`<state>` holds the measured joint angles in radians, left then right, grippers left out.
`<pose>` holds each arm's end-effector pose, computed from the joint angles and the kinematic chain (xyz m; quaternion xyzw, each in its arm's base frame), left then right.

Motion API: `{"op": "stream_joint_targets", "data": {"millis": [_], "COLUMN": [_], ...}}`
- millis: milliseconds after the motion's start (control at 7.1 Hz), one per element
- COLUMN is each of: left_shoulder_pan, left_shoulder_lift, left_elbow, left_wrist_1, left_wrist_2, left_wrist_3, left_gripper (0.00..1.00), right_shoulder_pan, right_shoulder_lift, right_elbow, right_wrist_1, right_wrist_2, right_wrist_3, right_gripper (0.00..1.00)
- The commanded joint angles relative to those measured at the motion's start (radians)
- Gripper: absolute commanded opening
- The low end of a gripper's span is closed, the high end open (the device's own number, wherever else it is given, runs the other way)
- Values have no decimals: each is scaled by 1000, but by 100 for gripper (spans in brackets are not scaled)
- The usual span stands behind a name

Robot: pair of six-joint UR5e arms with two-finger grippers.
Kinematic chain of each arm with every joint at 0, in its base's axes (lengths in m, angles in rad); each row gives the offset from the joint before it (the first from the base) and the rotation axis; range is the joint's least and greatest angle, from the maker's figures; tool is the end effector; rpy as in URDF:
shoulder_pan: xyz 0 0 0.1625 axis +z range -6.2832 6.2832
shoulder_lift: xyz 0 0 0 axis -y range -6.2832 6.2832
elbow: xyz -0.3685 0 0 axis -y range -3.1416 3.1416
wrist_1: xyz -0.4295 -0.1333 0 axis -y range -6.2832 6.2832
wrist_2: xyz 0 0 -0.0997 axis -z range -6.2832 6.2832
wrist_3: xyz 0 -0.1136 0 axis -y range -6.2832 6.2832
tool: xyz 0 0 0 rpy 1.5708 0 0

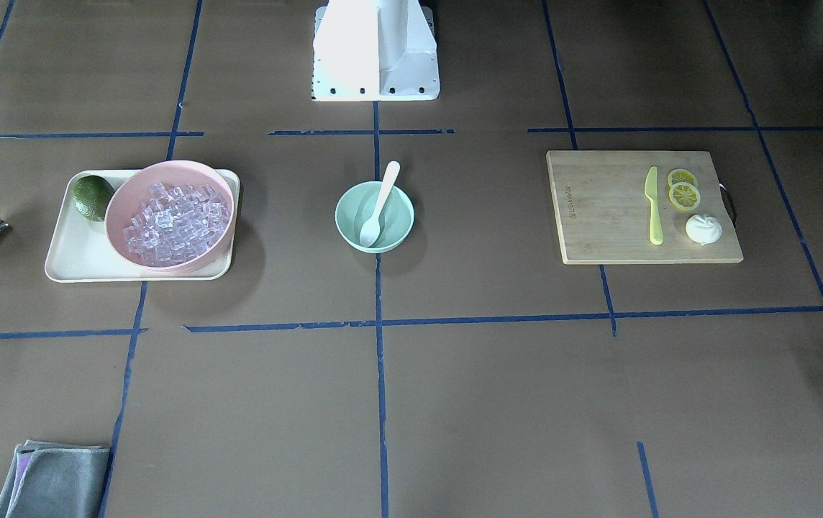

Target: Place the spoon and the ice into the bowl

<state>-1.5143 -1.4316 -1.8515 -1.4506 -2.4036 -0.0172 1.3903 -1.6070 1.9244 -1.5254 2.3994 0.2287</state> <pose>-0.0223 -0.4774 0.5411 -0.0052 0.4045 0.0223 0.9142 -0.0437 -0.5157 0.4331 0.0813 -0.4212 -0.0509 0.9019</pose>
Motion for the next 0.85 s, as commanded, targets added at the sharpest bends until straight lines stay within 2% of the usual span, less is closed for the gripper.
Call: {"op": "stream_joint_targets", "data": {"millis": [0,141,282,423,704], "left_shoulder_pan": [-89,-89,-89,-89,-89], "left_shoulder_lift": [33,37,49,51,51], "left_elbow": [57,58,58,58,57], "left_wrist_1": [-48,-45,-45,-45,-45], "left_wrist_2": [-2,3,0,-3,-9], "left_wrist_3": [6,5,5,5,5], "left_gripper": [100,100,100,100,100], "right_shoulder_pan": [-81,-117,-169,-231,-431], "right_shoulder_lift": [47,108,152,176,208], "right_elbow": [65,67,83,102,151], "right_wrist_1": [2,2,2,2,4], "right_wrist_2": [-9,-14,-19,-40,-261], "right_wrist_3": [50,98,216,300,479], "right_gripper": [99,93,94,99,99]}}
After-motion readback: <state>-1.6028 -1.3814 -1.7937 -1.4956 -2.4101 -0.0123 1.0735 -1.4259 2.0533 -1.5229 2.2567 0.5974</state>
